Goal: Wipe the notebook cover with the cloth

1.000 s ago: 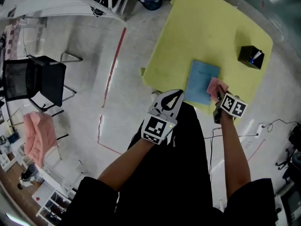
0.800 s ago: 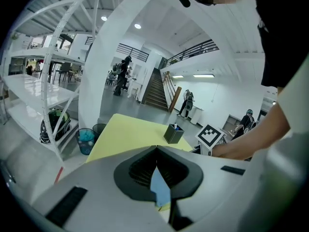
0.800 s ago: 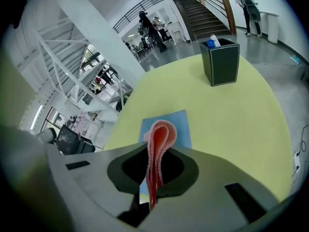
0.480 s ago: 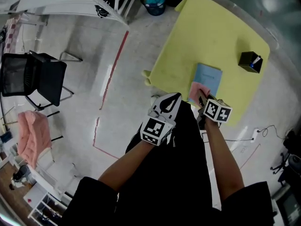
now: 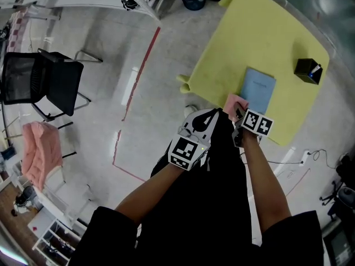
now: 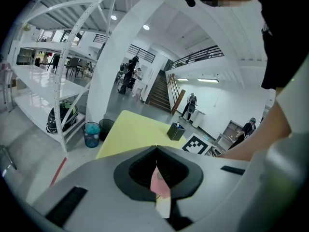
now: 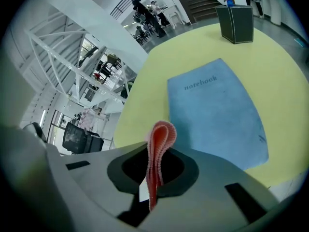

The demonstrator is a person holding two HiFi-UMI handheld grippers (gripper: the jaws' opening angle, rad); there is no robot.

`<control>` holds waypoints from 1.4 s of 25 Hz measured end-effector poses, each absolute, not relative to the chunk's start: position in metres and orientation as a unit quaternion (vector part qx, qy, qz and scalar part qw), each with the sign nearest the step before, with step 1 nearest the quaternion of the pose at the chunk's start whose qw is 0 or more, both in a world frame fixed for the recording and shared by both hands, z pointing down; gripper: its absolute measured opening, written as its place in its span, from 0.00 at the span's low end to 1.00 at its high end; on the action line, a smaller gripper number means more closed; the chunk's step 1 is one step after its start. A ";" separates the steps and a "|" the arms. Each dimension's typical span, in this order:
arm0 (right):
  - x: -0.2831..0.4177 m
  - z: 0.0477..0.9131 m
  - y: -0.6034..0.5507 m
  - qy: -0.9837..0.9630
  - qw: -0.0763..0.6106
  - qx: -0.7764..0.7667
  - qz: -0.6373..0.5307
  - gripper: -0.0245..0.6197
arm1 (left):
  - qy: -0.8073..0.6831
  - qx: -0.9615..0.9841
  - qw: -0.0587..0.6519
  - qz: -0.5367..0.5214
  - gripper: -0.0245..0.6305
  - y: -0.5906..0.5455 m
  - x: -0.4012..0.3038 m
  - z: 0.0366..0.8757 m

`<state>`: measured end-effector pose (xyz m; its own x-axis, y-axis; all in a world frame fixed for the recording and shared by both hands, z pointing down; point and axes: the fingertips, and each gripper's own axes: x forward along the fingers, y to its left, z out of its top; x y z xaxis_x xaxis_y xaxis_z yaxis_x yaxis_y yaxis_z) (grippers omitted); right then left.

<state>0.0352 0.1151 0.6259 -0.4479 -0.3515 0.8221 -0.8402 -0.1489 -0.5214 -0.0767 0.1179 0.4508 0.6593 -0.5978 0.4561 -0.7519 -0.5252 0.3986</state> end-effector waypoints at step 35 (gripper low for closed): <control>0.087 0.650 0.121 -0.628 0.248 0.481 0.560 0.09 | -0.362 0.870 0.292 0.165 0.05 0.105 -0.030 0.471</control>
